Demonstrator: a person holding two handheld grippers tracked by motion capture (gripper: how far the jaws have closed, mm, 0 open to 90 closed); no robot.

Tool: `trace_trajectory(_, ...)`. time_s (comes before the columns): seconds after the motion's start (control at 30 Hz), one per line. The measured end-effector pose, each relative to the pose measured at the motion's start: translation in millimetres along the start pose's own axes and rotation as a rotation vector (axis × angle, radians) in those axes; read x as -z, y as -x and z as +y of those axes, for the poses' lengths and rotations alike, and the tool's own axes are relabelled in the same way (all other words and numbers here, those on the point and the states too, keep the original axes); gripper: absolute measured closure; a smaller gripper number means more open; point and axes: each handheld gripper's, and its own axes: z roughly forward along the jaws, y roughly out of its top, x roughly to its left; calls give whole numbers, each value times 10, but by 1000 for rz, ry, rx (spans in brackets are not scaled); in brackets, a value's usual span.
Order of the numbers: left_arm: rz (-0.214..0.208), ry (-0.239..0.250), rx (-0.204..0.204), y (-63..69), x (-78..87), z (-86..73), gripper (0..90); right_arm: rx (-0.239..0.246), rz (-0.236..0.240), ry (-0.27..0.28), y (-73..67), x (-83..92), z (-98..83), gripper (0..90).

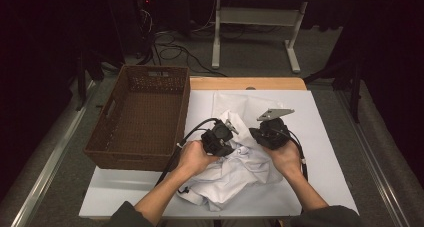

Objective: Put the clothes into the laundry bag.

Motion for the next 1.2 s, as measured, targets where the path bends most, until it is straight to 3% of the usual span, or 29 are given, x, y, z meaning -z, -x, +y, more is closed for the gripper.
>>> trace_trajectory(0.07,38,-28,38,-65,-237,19,887,7,6,9,-20,21,13,900)
trace_trajectory(0.13,71,-23,96,-151,-375,20,887,9,13,4,-44,28,4,900)
trace_trajectory(0.17,77,-17,124,-196,-420,21,886,21,18,3,-49,27,-7,900)
trace_trajectory(0.27,91,-11,146,-263,-442,33,878,18,24,-19,-98,17,-56,900)
trace_trajectory(0.33,90,8,156,-298,-377,32,835,28,27,-32,-119,2,-94,900)
trace_trajectory(0.4,69,11,169,-316,-329,25,671,26,36,-34,-126,-4,-126,900)
trace_trajectory(0.43,85,6,171,-304,-224,25,591,26,39,-39,-124,-7,-139,900)
trace_trajectory(0.47,85,6,171,-304,-224,25,532,28,38,-42,-120,-15,-151,900)
trace_trajectory(0.5,114,21,154,-283,-81,26,480,27,41,-46,-120,-24,-163,900)
trace_trajectory(0.7,160,59,153,-316,262,67,353,35,47,-66,-137,-71,-187,900)
trace_trajectory(0.87,159,64,106,-274,336,245,345,45,47,-71,-145,-99,-180,900)
trace_trajectory(0.97,127,50,130,-310,235,341,364,47,46,-78,-138,-99,-183,900)
trace_trajectory(1.03,104,62,177,-371,149,372,374,42,41,-82,-146,-97,-186,900)
trace_trajectory(1.13,68,21,221,-465,-38,385,476,45,42,-91,-150,-99,-190,900)
trace_trajectory(1.17,68,21,221,-465,-38,385,524,42,40,-95,-148,-103,-192,900)
trace_trajectory(1.2,42,9,225,-480,-68,383,524,42,40,-95,-148,-103,-192,900)
